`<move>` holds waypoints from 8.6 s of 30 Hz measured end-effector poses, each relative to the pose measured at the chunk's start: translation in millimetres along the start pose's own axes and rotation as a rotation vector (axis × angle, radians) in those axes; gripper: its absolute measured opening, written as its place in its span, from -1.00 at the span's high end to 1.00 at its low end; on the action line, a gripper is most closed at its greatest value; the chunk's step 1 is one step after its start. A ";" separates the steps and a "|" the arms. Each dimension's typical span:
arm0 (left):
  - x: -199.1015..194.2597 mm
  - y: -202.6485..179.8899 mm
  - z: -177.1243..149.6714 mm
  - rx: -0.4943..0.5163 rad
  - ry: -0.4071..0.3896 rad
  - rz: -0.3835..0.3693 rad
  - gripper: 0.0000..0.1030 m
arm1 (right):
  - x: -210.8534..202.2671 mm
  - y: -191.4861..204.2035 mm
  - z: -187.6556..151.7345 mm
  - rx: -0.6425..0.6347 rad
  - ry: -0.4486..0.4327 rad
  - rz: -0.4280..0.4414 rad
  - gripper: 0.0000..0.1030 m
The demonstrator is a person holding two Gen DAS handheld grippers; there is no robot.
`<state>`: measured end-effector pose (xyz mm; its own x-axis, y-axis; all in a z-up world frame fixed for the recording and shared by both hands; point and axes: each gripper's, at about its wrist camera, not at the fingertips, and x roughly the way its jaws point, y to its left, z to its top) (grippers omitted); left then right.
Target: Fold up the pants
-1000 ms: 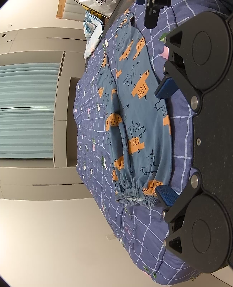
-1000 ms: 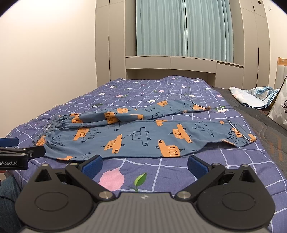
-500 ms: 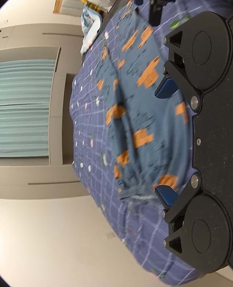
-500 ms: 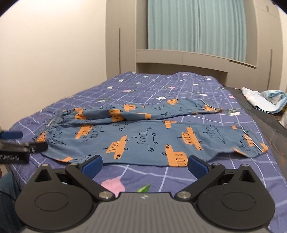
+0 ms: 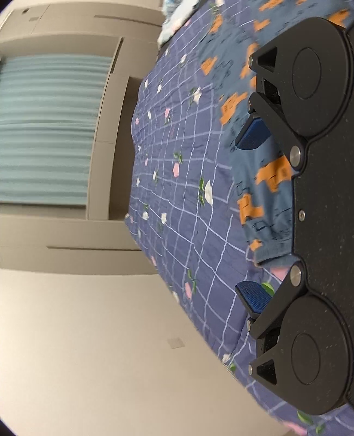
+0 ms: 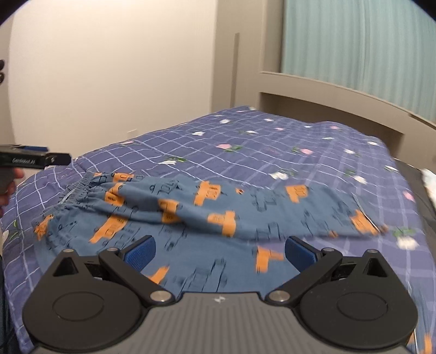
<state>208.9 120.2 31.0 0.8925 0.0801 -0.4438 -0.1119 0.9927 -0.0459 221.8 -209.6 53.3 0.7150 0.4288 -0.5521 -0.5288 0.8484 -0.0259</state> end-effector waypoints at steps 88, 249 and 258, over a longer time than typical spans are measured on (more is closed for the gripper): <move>-42.9 5.3 -86.1 0.769 0.052 -0.434 0.86 | -6.7 64.3 -28.4 -0.294 0.022 -0.029 0.96; -29.4 -285.1 -90.3 0.326 0.237 -0.673 -0.57 | -110.3 -181.7 -145.9 0.419 0.055 -0.659 -0.59; -59.9 -142.3 -65.2 0.174 0.148 -0.303 -0.91 | -76.0 -171.7 -130.9 0.309 0.158 -0.675 -0.78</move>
<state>142.9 -31.7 5.7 0.7995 -0.2211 -0.5584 0.2351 0.9708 -0.0477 198.4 -428.5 -9.3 0.7520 -0.2441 -0.6123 0.1690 0.9692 -0.1789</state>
